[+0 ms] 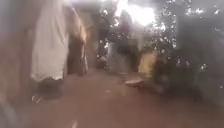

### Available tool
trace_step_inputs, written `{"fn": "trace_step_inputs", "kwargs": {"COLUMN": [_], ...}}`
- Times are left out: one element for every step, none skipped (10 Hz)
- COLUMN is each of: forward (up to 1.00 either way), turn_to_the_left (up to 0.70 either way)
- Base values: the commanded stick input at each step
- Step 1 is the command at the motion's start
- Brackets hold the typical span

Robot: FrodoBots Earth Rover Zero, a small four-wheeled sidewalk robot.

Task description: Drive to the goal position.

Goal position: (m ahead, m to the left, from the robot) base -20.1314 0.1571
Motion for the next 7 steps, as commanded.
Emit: {"fn": "trace_step_inputs", "kwargs": {"forward": [-0.7, -0.7, -0.7, -0.7, -0.7, -0.7, -0.7], "turn_to_the_left": [0.0, 0.0, 0.0, 0.0, 0.0, 0.0, 0.0]}}
